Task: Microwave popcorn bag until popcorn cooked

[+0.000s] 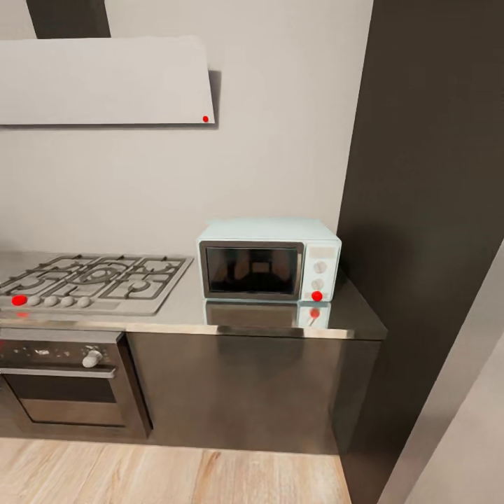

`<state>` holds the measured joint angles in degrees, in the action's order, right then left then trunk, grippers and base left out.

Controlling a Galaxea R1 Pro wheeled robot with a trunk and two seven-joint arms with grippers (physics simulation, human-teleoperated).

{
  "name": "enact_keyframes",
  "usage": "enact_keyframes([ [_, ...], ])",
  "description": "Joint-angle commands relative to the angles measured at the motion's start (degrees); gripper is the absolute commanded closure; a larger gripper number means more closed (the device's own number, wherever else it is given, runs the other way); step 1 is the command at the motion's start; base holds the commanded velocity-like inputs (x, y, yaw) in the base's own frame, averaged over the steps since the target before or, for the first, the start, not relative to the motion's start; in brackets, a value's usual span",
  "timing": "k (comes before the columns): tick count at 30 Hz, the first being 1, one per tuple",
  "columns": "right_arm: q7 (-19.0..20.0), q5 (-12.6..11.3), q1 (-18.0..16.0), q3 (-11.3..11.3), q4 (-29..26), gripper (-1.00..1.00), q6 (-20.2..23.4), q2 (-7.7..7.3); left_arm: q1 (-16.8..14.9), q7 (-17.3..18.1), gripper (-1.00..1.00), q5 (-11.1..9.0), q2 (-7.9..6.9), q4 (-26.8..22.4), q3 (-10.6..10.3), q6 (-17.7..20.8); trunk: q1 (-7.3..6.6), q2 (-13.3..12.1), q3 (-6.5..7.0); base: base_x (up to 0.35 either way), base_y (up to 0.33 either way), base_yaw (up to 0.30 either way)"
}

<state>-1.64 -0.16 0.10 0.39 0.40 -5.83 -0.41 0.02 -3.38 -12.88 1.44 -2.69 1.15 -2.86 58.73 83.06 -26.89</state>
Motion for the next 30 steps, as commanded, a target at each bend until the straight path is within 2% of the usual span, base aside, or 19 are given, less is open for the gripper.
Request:
enact_keyframes([
  [1,-0.12,-0.01,-0.01,0.05,0.04,-1.0,-0.24,0.03,0.0,-0.13,-1.0,-0.22,0.03,-0.03,0.08,-0.13,0.0,0.02,-0.04,0.0,0.0,0.017],
  [17,-0.15,-0.01,-0.01,0.05,0.04,-1.0,-0.36,-0.04,0.0,-0.13,-1.0,-0.21,0.06,-0.03,0.08,-0.13,0.0,0.02,-0.04,0.0,0.0,0.001],
  [30,-0.14,-0.28,-0.01,0.05,0.04,-1.0,-0.33,0.06,-0.02,-0.13,-1.0,-0.22,0.06,-0.03,0.07,-0.13,0.0,0.02,-0.04,0.0,0.0,-0.2],
])
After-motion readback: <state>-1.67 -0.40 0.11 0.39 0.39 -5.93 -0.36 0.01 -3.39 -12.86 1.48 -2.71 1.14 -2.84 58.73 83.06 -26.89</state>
